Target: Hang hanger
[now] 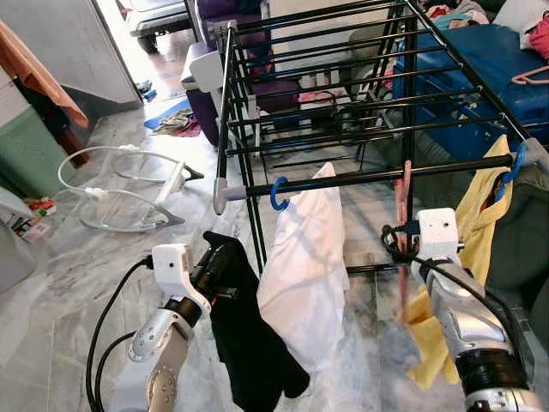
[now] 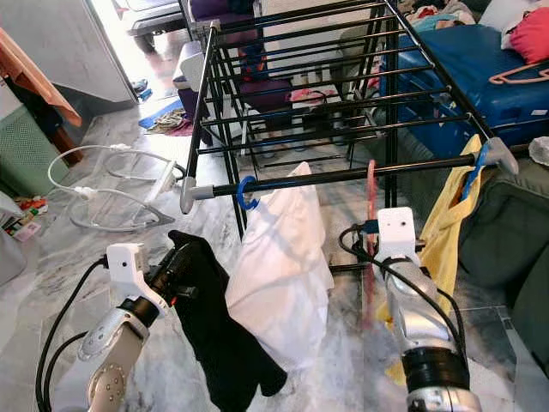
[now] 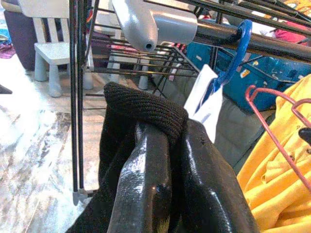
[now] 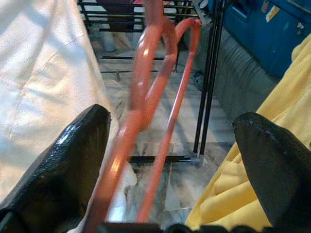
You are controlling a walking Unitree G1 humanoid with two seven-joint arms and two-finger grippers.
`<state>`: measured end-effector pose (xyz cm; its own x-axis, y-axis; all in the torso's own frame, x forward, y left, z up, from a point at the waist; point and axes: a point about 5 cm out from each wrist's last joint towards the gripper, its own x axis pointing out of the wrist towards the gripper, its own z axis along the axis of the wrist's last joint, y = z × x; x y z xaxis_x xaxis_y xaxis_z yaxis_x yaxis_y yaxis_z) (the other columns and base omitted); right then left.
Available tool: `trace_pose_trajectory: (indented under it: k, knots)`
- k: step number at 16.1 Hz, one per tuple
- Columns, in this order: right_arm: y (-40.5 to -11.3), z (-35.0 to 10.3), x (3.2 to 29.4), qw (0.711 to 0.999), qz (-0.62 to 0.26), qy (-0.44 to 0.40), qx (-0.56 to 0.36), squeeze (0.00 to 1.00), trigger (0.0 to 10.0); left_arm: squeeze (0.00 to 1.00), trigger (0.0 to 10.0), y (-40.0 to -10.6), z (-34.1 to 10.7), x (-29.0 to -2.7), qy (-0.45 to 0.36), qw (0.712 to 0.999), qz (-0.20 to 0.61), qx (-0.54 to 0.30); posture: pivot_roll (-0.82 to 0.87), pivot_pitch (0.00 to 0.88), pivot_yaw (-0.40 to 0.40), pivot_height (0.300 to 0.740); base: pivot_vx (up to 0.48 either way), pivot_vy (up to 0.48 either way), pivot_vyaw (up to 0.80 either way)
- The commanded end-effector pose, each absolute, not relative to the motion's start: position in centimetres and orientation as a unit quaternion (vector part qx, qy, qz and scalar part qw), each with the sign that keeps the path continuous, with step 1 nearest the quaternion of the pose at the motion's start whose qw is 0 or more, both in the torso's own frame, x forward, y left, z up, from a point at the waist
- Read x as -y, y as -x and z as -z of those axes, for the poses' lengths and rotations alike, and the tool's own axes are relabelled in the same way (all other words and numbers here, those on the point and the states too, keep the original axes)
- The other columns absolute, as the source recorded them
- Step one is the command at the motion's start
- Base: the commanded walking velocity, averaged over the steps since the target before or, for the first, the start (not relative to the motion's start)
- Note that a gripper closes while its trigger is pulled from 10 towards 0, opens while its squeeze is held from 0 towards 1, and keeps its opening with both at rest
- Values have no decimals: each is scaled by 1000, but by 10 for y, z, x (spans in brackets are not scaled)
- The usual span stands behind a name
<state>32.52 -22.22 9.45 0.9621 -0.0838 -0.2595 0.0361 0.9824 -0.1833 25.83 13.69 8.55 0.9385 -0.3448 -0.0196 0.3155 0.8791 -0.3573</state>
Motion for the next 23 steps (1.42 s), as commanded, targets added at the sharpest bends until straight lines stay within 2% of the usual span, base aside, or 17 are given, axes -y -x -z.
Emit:
trace_pose_trajectory:
  k: [1,4,13,19,23]
  knots:
    - [-330,-98,216,988,18,88,-129,0,10000,0,10000,-263,-90,-143,164,972,166,-33,-149,0,170,740,0,0,0]
    - [-335,-94,208,986,11,86,-144,0,10000,0,10000,-263,-90,-141,162,971,169,-36,-146,0,168,740,0,0,0]
    - [-311,-93,239,983,47,99,-145,0,10000,0,10000,-265,-88,-141,156,971,173,-45,-172,0,194,740,0,0,0]
    - [-326,-107,220,987,-10,106,-120,0,10000,0,10000,-267,-86,-137,156,970,177,-49,-175,0,190,740,0,0,0]
    - [-334,-110,211,989,-16,94,-117,0,10000,0,10000,-267,-86,-138,156,971,173,-49,-169,0,187,740,0,0,0]
